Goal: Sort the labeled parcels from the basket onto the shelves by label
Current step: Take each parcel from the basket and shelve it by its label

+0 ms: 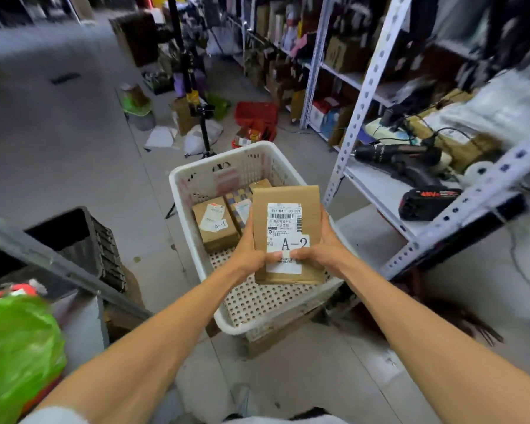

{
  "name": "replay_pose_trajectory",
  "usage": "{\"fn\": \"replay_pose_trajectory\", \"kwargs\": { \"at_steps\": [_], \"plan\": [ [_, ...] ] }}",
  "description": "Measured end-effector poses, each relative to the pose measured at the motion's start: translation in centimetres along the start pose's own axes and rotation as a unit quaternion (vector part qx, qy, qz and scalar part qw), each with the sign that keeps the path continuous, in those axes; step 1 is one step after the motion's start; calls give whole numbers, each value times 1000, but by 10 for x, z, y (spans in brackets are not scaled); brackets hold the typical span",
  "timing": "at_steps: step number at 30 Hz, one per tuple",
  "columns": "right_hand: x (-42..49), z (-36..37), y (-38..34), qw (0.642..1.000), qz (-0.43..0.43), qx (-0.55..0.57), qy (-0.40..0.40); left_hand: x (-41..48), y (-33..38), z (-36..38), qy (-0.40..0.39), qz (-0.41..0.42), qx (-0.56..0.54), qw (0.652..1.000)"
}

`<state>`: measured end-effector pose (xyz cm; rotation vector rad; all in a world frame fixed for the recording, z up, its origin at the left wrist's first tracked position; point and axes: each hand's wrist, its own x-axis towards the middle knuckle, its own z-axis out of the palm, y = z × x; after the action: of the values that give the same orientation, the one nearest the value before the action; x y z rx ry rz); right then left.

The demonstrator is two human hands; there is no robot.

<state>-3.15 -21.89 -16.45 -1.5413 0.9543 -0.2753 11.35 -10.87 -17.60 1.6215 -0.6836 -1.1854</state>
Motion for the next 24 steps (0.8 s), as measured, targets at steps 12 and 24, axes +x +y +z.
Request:
{"fn": "replay_pose_trajectory", "kwargs": {
  "at_steps": [12,24],
  "plan": [
    [-155,-85,47,984,-14,71,164,-56,19,127,-148,57,95,983],
    [-336,-220,107,910,18,125,395,-105,61,351,-384,144,134,902]
  ]
}}
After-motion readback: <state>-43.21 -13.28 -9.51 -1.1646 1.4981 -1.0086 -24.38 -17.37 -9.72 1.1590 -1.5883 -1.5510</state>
